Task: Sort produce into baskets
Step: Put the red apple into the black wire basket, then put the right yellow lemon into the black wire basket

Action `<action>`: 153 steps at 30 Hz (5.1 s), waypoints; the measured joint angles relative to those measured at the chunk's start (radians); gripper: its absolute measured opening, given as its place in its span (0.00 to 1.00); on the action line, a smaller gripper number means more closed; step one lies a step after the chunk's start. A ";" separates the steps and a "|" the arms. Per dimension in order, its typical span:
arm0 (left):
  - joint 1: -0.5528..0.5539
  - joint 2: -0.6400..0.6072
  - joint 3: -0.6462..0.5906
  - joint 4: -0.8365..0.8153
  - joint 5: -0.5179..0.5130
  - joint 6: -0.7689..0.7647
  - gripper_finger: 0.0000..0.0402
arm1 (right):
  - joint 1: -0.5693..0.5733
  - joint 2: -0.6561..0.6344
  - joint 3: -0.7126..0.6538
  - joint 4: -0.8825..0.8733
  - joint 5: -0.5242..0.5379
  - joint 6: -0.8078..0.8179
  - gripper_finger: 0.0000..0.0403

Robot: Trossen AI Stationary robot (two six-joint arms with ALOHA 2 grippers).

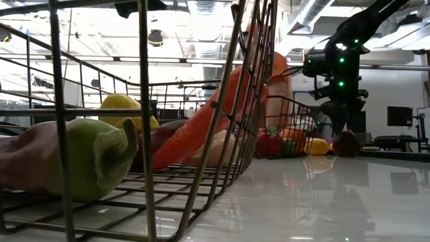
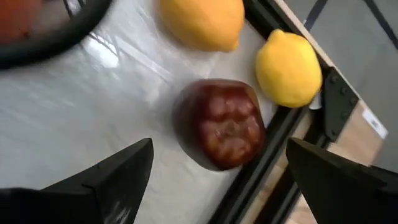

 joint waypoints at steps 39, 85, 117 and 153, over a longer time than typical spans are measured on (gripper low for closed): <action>0.000 0.000 0.000 -0.006 0.000 -0.008 0.64 | 0.155 -0.002 -0.019 -0.112 0.023 0.165 0.67; 0.000 0.000 0.000 -0.007 0.005 -0.017 0.64 | -0.002 0.071 0.411 0.009 -0.024 0.184 0.84; 0.000 0.000 0.000 -0.005 0.001 -0.018 0.64 | -0.256 0.338 0.348 0.087 -0.055 0.364 0.79; 0.000 0.000 0.000 -0.005 0.000 -0.012 0.64 | -0.230 0.455 0.357 -0.090 -0.200 0.328 0.76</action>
